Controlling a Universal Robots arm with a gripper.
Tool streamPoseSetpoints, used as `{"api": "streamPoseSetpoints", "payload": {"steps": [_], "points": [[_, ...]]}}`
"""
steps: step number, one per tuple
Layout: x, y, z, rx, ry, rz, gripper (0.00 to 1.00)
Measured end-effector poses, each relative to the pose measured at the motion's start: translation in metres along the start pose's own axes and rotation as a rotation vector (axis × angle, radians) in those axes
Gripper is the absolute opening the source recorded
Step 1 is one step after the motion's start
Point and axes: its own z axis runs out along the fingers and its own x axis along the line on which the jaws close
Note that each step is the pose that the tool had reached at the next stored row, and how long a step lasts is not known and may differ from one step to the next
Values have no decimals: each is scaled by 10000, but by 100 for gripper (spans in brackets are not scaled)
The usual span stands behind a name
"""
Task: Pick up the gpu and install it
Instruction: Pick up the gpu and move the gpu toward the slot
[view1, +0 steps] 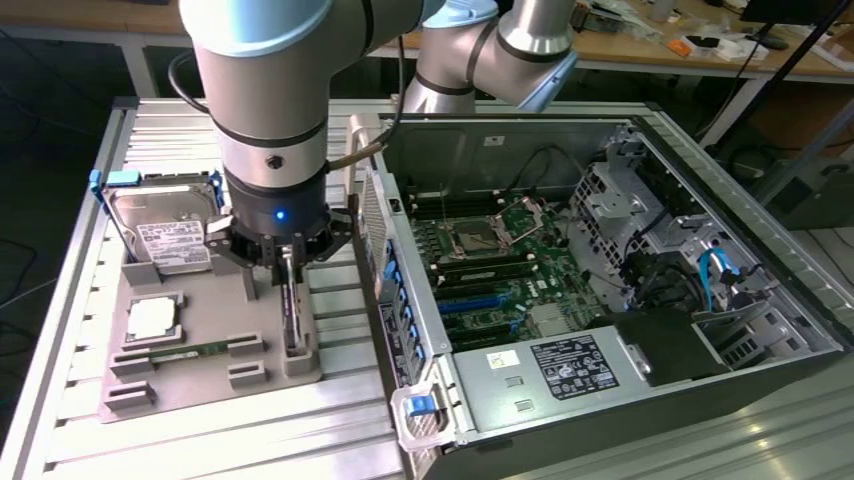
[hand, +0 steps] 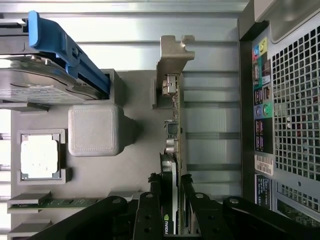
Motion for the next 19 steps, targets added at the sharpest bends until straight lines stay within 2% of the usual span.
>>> {"api": "streamPoseSetpoints", "payload": {"steps": [19], "points": [[-1,35,-320,0,1,0,27]]}}
